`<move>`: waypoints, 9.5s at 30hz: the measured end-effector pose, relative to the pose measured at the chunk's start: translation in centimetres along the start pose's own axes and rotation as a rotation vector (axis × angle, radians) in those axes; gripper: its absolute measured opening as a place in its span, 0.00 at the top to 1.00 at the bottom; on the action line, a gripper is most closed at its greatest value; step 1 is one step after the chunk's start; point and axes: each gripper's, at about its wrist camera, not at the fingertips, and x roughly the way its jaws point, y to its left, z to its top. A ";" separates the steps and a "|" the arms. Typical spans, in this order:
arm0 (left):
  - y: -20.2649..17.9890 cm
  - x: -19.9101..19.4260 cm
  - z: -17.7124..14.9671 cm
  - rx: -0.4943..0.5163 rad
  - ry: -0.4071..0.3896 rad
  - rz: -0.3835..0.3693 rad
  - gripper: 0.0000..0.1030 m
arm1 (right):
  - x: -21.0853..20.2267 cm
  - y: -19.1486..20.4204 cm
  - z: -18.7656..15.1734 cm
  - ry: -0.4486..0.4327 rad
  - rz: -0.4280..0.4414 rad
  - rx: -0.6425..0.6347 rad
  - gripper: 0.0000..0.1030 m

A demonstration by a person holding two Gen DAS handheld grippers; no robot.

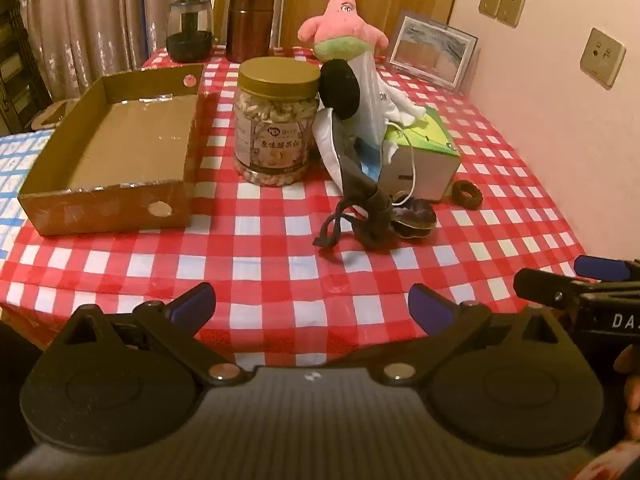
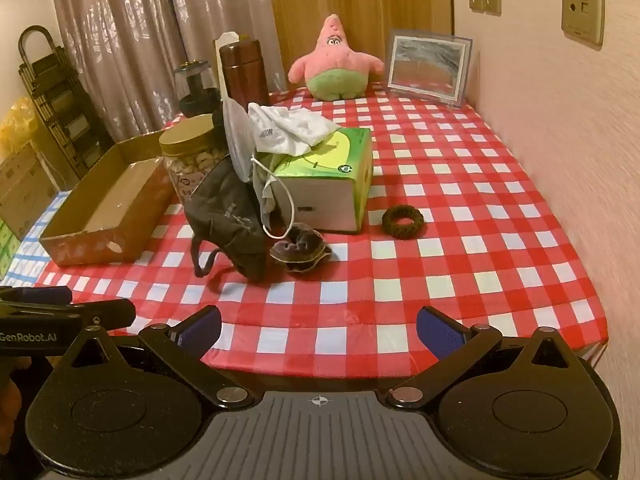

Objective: Organize soft objects

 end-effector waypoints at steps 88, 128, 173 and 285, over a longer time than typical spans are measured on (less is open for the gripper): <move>0.3 -0.8 0.2 -0.011 -0.049 0.007 0.05 | 0.1 -0.2 0.0 0.005 -0.014 -0.013 0.00; 0.7 6.2 5.5 0.000 -0.065 -0.106 0.04 | 7.4 -2.2 3.9 0.046 -0.019 0.018 0.01; 2.5 8.1 7.6 0.118 -0.002 -0.194 0.93 | 14.4 1.1 3.3 0.108 0.005 -0.194 0.81; 13.6 -2.4 11.8 -0.032 -0.280 -0.033 0.06 | 6.2 9.2 4.7 -0.105 0.081 -0.149 0.25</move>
